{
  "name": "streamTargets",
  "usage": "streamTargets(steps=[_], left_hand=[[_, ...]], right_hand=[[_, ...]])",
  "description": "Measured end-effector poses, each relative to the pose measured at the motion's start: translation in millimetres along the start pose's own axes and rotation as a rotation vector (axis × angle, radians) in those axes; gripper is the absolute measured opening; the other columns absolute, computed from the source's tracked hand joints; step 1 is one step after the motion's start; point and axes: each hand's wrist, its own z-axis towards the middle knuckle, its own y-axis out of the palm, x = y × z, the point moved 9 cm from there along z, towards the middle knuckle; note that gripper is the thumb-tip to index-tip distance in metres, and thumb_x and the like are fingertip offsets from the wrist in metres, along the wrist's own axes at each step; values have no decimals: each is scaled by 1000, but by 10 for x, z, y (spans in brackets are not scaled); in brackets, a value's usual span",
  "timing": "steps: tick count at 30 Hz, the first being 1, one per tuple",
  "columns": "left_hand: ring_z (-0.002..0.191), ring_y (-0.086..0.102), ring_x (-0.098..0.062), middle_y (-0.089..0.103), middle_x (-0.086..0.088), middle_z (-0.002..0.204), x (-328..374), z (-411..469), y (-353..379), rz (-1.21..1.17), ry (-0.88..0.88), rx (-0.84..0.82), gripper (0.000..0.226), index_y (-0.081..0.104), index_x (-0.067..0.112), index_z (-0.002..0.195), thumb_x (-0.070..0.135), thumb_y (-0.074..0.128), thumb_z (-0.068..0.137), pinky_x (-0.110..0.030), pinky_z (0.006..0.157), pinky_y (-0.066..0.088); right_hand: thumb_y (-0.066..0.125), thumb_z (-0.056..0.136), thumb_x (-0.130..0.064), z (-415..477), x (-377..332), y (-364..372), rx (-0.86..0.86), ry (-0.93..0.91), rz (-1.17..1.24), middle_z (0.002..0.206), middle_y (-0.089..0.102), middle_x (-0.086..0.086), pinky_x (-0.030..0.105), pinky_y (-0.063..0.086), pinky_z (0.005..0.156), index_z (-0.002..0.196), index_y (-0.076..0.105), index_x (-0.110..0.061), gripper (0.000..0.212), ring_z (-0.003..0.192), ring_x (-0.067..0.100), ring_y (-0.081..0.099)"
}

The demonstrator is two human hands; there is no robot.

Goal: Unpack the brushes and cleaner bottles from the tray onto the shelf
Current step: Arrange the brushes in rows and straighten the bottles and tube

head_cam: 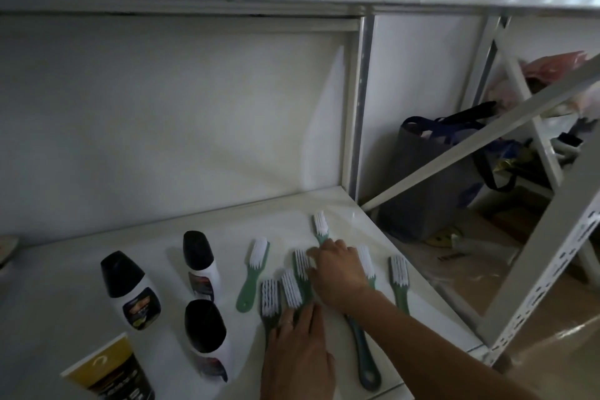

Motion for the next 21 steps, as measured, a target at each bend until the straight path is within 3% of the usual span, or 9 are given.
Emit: streamTargets(steps=[2, 4, 6, 9, 13, 16, 19, 21], left_hand=[[81, 76, -23, 78, 3, 101, -13, -8, 1, -19, 23, 24, 67, 82, 15, 96, 39, 69, 34, -32, 56, 61], [72, 77, -26, 80, -5, 92, -40, -20, 57, 19, 36, 7, 50, 82, 8, 84, 34, 54, 53, -35, 51, 62], [68, 77, -27, 80, -7, 87, -101, -55, 164, 53, 11, -42, 51, 82, 7, 78, 28, 40, 60, -37, 48, 61], [71, 77, -21, 80, 0, 91, -125, -171, 125, 139, -26, -78, 45, 82, 17, 71, 29, 40, 58, -36, 54, 60], [81, 78, -24, 80, 1, 95, -218, -222, 82, 146, -91, -75, 38, 81, 25, 72, 36, 45, 64, -47, 63, 61], [70, 76, -27, 79, -5, 87, -294, -261, 85, 116, -138, -69, 39, 81, 21, 74, 29, 43, 68, -39, 60, 62], [59, 73, -23, 72, -4, 69, -260, -288, 101, 90, -75, -102, 31, 75, 16, 63, 22, 45, 68, -28, 53, 61], [64, 76, -22, 76, -5, 73, -270, -270, 101, 101, -54, -107, 25, 78, 14, 64, 33, 66, 54, -28, 50, 61]], right_hand=[[48, 95, -36, -67, -155, 11, -15, -35, 9, 114, 60, 10, 45, 41, 95, 123, 59, -19, 35, 107, 30, 55], [52, 93, -27, -43, -237, 57, -37, -44, -16, 109, 63, 10, 43, 42, 92, 120, 59, -17, 29, 102, 30, 59], [57, 91, -15, 25, -238, 89, -61, -16, -22, 108, 64, 10, 41, 45, 91, 120, 58, -16, 29, 98, 27, 62], [59, 92, -10, 195, -207, 85, -61, 6, -76, 114, 63, 11, 40, 46, 94, 122, 58, -13, 31, 102, 27, 61], [65, 89, -14, 429, -143, 47, -37, 2, -148, 125, 60, 13, 43, 43, 100, 135, 50, -13, 48, 114, 30, 57], [73, 82, -16, 436, -11, 48, -15, 44, -78, 125, 59, 12, 43, 44, 101, 139, 44, -13, 64, 113, 30, 55], [58, 92, -18, 251, 159, 42, 20, 78, 15, 115, 61, 9, 39, 47, 95, 123, 59, -13, 32, 104, 25, 54], [50, 97, -23, 96, 239, 126, -30, 56, 35, 111, 61, 8, 37, 47, 91, 112, 64, -13, 22, 100, 23, 53]])
